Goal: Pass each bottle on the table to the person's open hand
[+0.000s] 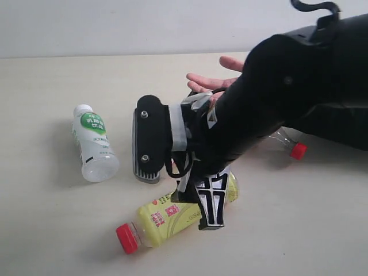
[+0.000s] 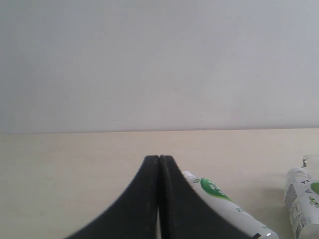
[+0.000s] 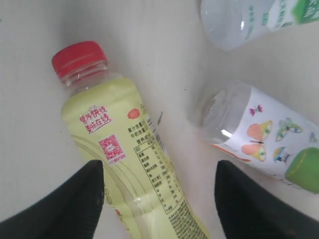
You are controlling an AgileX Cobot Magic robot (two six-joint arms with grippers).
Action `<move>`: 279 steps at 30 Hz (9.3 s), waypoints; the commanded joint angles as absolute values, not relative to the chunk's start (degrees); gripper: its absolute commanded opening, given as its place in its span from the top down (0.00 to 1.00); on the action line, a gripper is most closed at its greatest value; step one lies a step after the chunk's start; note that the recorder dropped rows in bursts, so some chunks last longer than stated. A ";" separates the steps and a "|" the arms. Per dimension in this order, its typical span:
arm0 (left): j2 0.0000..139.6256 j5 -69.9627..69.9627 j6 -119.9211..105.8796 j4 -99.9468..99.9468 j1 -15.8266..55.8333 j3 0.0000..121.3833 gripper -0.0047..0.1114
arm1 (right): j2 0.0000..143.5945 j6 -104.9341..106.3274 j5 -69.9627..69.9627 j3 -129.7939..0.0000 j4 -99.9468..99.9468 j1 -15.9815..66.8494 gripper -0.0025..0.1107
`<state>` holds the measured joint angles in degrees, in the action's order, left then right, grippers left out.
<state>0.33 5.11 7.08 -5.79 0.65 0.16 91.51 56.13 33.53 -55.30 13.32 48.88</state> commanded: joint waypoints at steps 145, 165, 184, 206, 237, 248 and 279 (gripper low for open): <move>0.00 4.58 7.04 -5.43 0.47 0.00 0.96 | 115.21 -10.69 69.96 -96.32 -4.09 28.94 0.21; 0.00 4.58 7.04 -5.43 0.47 0.00 0.96 | 85.92 6.94 69.96 -90.02 10.59 28.94 0.81; 0.00 4.58 7.04 -5.43 0.47 0.00 0.96 | 31.63 19.30 27.36 -30.66 10.55 28.94 0.98; 0.00 4.58 7.04 -5.43 0.47 0.00 0.96 | 10.03 19.33 21.05 -22.15 11.58 31.34 0.98; 0.00 4.58 7.05 -5.43 0.47 0.00 0.96 | 0.00 19.34 21.50 -22.25 10.49 32.65 0.98; 0.00 4.58 7.05 -5.43 0.47 0.00 0.96 | 0.00 19.34 21.50 -22.25 10.49 32.65 0.98; 0.00 4.58 7.05 -5.43 0.47 0.00 0.96 | 0.00 19.34 21.50 -22.25 10.49 32.65 0.98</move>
<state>0.33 4.99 7.08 -5.79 0.65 0.16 0.16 18.88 21.63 -22.45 10.87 32.59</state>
